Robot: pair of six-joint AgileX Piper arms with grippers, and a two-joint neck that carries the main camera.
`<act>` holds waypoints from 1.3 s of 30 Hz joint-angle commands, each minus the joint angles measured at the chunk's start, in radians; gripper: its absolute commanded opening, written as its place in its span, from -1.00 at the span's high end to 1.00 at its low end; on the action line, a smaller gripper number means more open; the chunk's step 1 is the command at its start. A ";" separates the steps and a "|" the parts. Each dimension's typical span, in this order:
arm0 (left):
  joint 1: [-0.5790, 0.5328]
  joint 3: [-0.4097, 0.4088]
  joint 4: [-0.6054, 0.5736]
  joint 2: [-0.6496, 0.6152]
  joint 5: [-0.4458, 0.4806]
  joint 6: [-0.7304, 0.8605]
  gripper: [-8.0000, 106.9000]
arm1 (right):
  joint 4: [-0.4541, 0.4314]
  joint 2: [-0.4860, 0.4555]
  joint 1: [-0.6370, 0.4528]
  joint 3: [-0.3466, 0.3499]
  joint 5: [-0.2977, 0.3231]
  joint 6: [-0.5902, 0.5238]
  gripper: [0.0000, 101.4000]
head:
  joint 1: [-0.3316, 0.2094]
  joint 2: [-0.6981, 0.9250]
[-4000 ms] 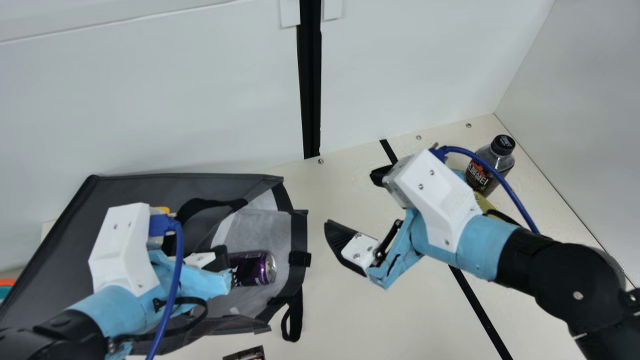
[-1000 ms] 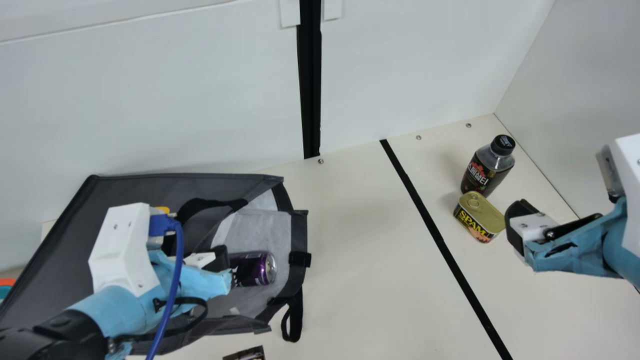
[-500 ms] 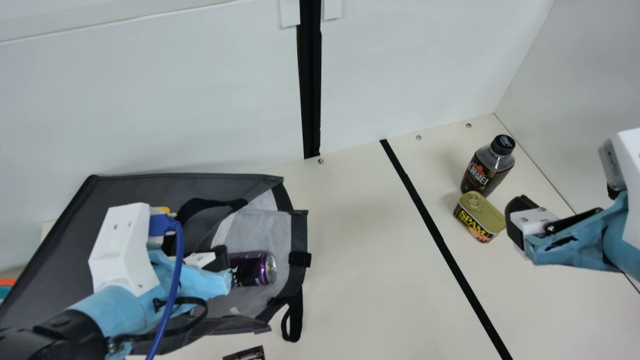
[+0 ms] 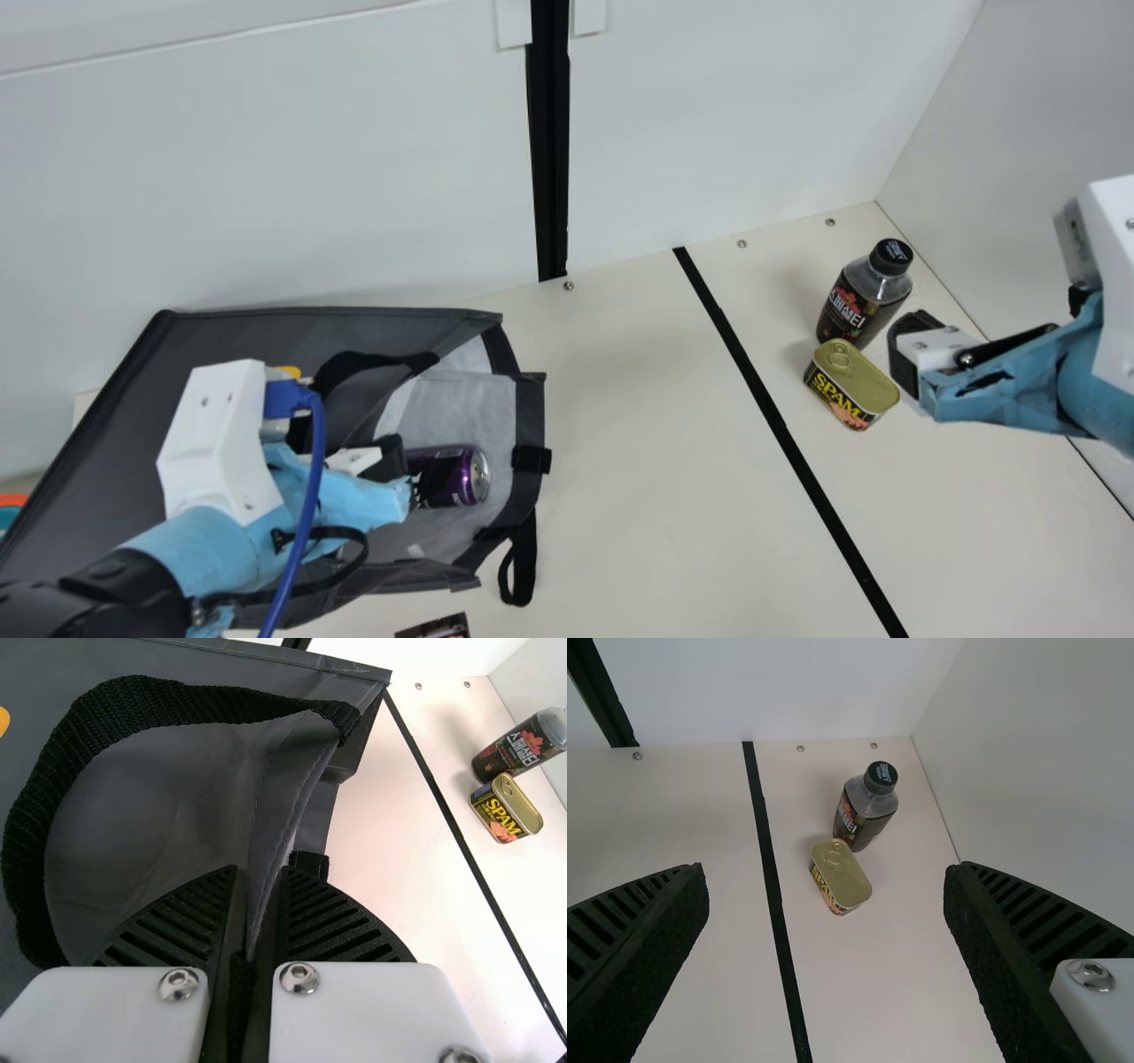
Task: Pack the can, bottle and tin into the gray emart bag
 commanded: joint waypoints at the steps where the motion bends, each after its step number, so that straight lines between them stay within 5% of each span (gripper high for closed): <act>1: 0.000 0.000 0.000 0.000 0.000 0.000 0.68 | -0.007 0.013 0.006 -0.011 0.000 0.009 -0.79 | -0.023 -0.002; 39: 0.000 0.000 0.000 0.000 0.000 0.000 0.68 | 0.095 0.320 -0.097 -0.270 0.000 -0.092 -0.79 | -0.023 -0.002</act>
